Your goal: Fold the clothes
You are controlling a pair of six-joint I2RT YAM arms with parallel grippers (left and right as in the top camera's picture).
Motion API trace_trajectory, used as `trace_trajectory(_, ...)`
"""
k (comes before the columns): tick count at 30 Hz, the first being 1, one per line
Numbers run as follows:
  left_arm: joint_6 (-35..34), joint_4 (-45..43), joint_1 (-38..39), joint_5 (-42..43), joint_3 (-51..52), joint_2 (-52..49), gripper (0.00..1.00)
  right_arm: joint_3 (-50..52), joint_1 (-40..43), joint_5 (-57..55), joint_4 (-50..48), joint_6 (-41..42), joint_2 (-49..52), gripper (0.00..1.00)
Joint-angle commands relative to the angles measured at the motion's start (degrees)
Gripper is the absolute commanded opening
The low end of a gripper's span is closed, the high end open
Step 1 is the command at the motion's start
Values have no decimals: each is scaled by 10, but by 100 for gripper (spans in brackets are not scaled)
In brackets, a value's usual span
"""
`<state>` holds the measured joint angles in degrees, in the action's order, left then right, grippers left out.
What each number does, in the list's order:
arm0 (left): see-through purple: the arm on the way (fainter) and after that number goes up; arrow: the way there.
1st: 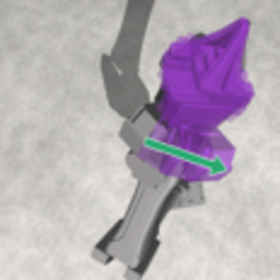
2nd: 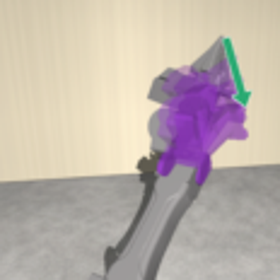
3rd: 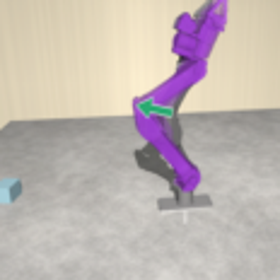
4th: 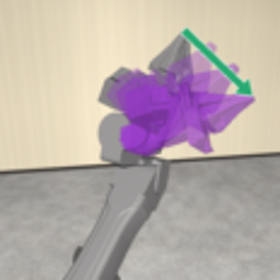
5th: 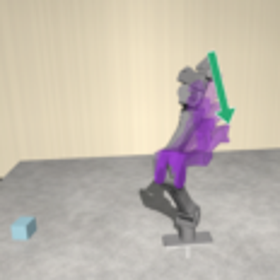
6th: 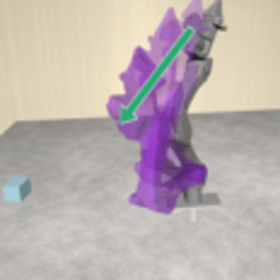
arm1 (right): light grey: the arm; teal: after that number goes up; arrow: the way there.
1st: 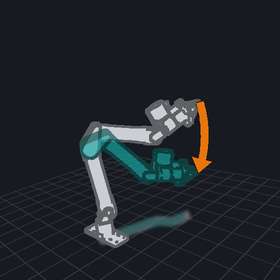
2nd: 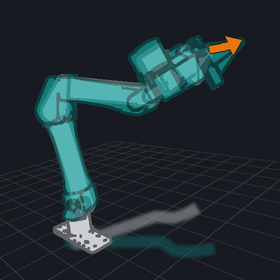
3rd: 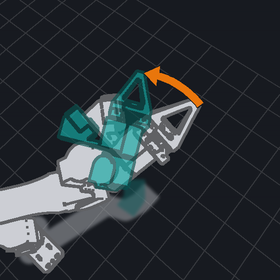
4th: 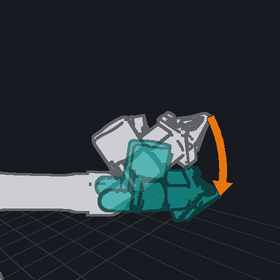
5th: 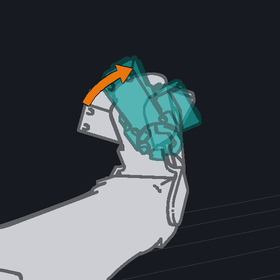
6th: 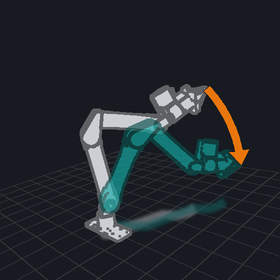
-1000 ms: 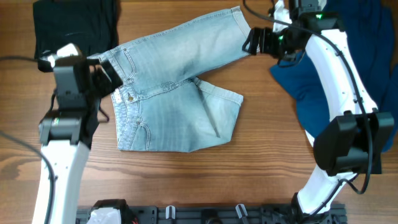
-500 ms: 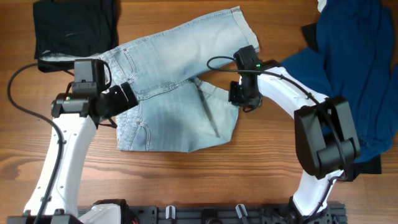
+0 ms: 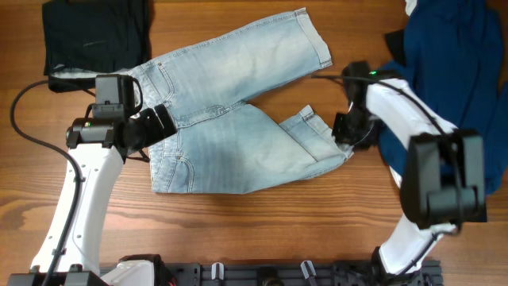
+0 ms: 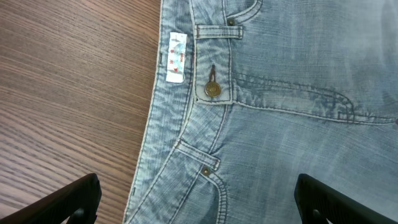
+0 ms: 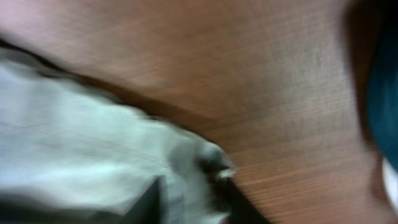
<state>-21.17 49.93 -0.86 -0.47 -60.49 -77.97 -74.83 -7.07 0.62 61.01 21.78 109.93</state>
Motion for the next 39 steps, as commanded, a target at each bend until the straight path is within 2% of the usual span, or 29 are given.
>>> trace_trajectory(1, -2, -5, -2, 4, 1, -2, 100, -65, 13, 75, -24, -176, -84, 99)
trace_trajectory(2, -2, -6, -2, 4, 1, -2, 100, -79, 7, 119, -39, -238, -94, 99)
trace_trajectory(4, -2, -6, -2, 4, 1, -2, 100, -83, -10, 136, -79, -263, -89, 99)
trace_trajectory(6, -2, -6, -2, 4, 1, -2, 100, -83, -38, 117, -126, -263, -57, 97)
trace_trajectory(10, -1, -11, -2, -3, 1, -2, 100, -83, -63, 99, -146, -278, 15, 82)
trace_trajectory(15, -1, -10, -2, -2, 1, -2, 100, -83, -66, 107, -183, -268, 89, 79)
trace_trajectory(19, -1, -10, -2, -2, 1, -2, 100, -80, -66, 162, -215, -263, 111, 69)
trace_trajectory(21, -1, -10, -2, -2, 1, -2, 100, -80, -66, 162, -216, -261, 115, 54)
trace_trajectory(22, -1, -10, -2, -2, 1, -2, 100, -80, -66, 162, -216, -261, 115, 36)
trace_trajectory(24, -1, -10, -2, -2, 1, -2, 100, -80, -66, 161, -213, -260, 115, 13)
trace_trajectory(25, -1, -10, -2, -2, 1, -2, 100, -80, -66, 145, -211, -237, 115, 5)
trace_trajectory(26, -1, -10, -2, -2, 1, -2, 100, -80, -62, 118, -208, -198, 115, 4)
trace_trajectory(31, -1, -20, -2, -2, 1, -2, 100, -84, 13, 111, -242, -129, 113, 4)
trace_trajectory(35, -1, -26, -2, -5, 1, -2, 100, -84, 87, 123, -308, -116, 113, 4)
trace_trajectory(37, -1, -30, -2, -5, 1, -4, 100, -90, 98, 185, -311, -158, 109, 25)
trace_trajectory(39, -1, -30, -2, -5, 1, -5, 100, -111, 98, 175, -290, -156, 92, 40)
